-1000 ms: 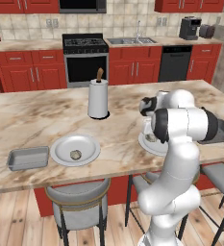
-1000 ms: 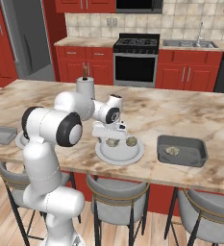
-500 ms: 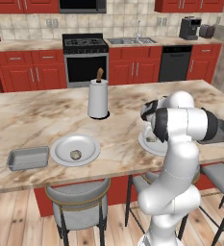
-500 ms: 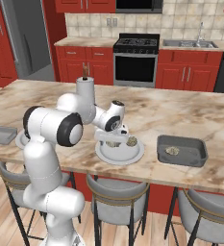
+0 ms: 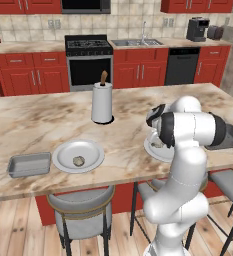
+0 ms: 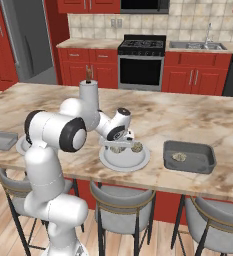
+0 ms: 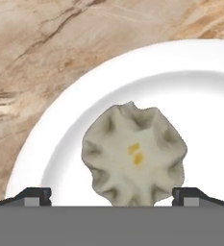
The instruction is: Place two dumplings into each of the tupperware containers and then place the containers in the fridge.
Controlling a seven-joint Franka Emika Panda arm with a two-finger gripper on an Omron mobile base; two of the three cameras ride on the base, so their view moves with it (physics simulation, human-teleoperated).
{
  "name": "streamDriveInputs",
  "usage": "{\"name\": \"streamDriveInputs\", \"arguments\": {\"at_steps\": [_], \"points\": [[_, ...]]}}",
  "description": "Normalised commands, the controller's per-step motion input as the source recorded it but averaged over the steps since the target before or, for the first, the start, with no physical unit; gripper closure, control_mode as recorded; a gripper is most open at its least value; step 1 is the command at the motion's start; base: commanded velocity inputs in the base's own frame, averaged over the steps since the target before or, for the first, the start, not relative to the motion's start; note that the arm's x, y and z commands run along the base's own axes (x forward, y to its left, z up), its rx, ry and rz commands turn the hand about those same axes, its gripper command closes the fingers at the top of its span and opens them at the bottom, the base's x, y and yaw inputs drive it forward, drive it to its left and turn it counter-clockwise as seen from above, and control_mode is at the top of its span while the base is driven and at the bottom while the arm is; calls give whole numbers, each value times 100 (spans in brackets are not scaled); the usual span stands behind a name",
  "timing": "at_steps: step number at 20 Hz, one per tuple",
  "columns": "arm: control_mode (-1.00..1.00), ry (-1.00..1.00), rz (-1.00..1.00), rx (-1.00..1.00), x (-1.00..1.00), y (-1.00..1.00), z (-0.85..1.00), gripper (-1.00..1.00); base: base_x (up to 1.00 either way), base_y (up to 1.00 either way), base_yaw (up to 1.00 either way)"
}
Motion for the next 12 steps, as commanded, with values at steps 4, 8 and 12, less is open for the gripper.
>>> {"name": "streamDriveInputs", "arguments": {"at_steps": [4,8,12], "points": [[-100,-2,0,3,37,-4,0,-100,0,0,0],[-100,2,0,1,24,-5,2,-100,0,0,0],[-100,3,0,0,5,-2,0,-100,0,0,0]]}}
